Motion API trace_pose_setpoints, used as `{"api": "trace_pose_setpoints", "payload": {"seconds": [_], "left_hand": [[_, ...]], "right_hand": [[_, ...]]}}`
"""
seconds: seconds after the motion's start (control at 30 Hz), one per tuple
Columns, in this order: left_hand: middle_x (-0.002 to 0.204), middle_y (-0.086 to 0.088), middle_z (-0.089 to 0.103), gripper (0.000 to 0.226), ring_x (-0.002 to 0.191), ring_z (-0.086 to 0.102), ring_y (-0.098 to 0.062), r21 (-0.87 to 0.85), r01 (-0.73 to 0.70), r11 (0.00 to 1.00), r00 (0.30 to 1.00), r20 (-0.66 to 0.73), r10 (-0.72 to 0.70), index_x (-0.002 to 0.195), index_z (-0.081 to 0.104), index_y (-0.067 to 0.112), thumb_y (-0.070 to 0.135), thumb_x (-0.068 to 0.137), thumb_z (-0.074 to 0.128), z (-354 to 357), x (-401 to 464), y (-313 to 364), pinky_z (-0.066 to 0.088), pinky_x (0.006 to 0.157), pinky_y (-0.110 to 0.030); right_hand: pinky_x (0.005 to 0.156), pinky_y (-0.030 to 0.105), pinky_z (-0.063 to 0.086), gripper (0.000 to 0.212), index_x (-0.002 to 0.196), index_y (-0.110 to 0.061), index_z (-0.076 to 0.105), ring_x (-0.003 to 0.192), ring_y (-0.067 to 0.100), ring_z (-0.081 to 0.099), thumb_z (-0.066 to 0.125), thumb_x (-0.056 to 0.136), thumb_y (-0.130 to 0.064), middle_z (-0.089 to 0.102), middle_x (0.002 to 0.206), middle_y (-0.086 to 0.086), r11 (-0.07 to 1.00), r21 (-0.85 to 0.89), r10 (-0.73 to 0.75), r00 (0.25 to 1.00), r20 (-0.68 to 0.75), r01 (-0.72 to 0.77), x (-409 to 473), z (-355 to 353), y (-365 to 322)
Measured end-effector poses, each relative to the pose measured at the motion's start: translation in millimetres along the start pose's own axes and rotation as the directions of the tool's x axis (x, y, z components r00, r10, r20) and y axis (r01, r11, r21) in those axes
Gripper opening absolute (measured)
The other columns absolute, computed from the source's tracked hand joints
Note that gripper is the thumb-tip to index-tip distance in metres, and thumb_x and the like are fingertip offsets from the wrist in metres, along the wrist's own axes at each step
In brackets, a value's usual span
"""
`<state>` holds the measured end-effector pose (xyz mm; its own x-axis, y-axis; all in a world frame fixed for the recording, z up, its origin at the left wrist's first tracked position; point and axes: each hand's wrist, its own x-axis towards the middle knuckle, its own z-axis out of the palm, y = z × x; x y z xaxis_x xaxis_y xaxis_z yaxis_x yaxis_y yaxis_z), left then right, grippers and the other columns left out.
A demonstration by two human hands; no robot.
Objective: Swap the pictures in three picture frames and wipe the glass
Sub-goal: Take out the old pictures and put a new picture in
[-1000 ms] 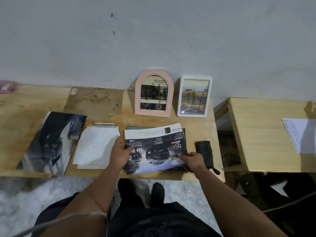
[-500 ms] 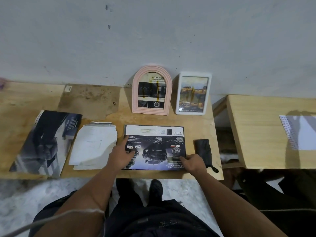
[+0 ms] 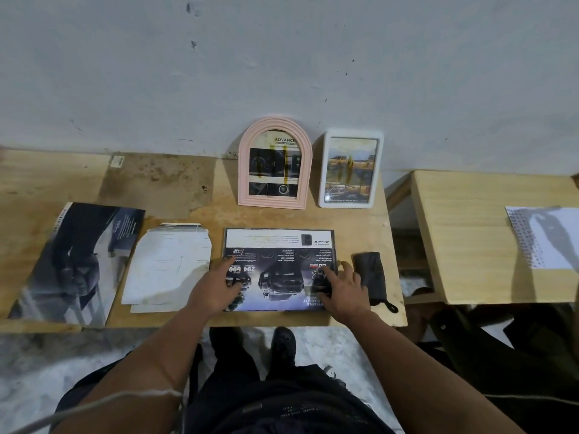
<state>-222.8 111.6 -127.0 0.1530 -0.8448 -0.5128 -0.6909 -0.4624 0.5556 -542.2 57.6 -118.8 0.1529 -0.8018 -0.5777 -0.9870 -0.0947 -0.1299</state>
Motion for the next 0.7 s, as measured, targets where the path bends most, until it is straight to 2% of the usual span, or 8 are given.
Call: {"api": "trace_pose_setpoints", "payload": {"seconds": [0.07, 0.23, 0.33, 0.43, 0.57, 0.7], "left_hand": [[0.157, 0.001, 0.049, 0.073, 0.121, 0.063, -0.024, 0.016, -0.012, 1.0, 1.0, 0.012, 0.012, 0.158, 0.035, 0.029, 0.025, 0.095, 0.071, -0.9, -0.2, -1.3, 0.053, 0.102, -0.041], [0.16, 0.001, 0.044, 0.071, 0.126, 0.061, -0.023, 0.041, -0.028, 0.999, 0.999, 0.022, 0.027, 0.159, 0.036, 0.027, 0.023, 0.096, 0.07, -5.0, -1.3, -0.4, 0.05, 0.104, -0.036], [0.163, 0.004, 0.039, 0.068, 0.132, 0.057, -0.023, 0.036, -0.049, 0.998, 0.999, 0.001, 0.049, 0.158, 0.039, 0.026, 0.023, 0.096, 0.069, -6.7, -2.4, -0.2, 0.049, 0.107, -0.036], [0.16, 0.002, 0.045, 0.068, 0.133, 0.056, -0.023, 0.002, -0.054, 0.999, 0.998, -0.034, 0.054, 0.157, 0.039, 0.027, 0.025, 0.096, 0.068, -12.4, -2.2, -2.3, 0.05, 0.106, -0.038], [0.163, -0.001, 0.04, 0.067, 0.146, 0.043, -0.027, 0.038, -0.023, 0.999, 0.996, -0.088, 0.026, 0.156, 0.04, 0.026, 0.031, 0.096, 0.068, -29.1, 1.2, -12.1, 0.042, 0.115, -0.045], [0.166, 0.001, 0.036, 0.065, 0.151, 0.033, -0.025, 0.139, 0.024, 0.99, 0.987, -0.163, -0.001, 0.157, 0.039, 0.029, 0.038, 0.097, 0.064, -61.8, 10.8, -37.1, 0.037, 0.12, -0.045]], "right_hand": [[0.114, 0.059, 0.036, 0.075, 0.159, -0.04, 0.016, 0.149, 0.039, 0.024, 0.057, 0.097, -0.054, 0.009, 0.166, 0.01, 1.0, -0.001, 0.019, 0.999, 0.029, -0.019, 2.5, 1.1, -2.0], [0.113, 0.058, 0.039, 0.076, 0.158, -0.039, 0.021, 0.146, 0.037, 0.03, 0.061, 0.095, -0.052, 0.017, 0.164, 0.009, 0.999, 0.03, 0.029, 1.0, 0.006, -0.029, 2.6, 0.9, -3.2], [0.112, 0.056, 0.04, 0.073, 0.158, -0.036, 0.024, 0.146, 0.036, 0.03, 0.059, 0.096, -0.052, 0.022, 0.163, 0.009, 0.999, 0.045, 0.019, 0.998, -0.065, -0.016, -1.2, -0.9, -2.9], [0.111, 0.053, 0.04, 0.067, 0.157, -0.033, 0.029, 0.144, 0.034, 0.032, 0.055, 0.097, -0.049, 0.026, 0.162, 0.009, 0.999, 0.047, 0.017, 0.988, -0.152, -0.01, 0.9, -6.0, -8.0], [0.107, 0.05, 0.044, 0.055, 0.149, -0.031, 0.042, 0.137, 0.031, 0.04, 0.056, 0.098, -0.045, 0.04, 0.153, 0.007, 0.996, 0.068, -0.039, 0.963, -0.266, 0.06, 18.1, -20.4, -31.6], [0.102, 0.046, 0.05, 0.045, 0.142, -0.029, 0.053, 0.126, 0.026, 0.051, 0.057, 0.099, -0.04, 0.053, 0.14, 0.003, 0.978, 0.135, -0.115, 0.95, -0.289, 0.16, 42.8, -43.5, -84.9]]}}
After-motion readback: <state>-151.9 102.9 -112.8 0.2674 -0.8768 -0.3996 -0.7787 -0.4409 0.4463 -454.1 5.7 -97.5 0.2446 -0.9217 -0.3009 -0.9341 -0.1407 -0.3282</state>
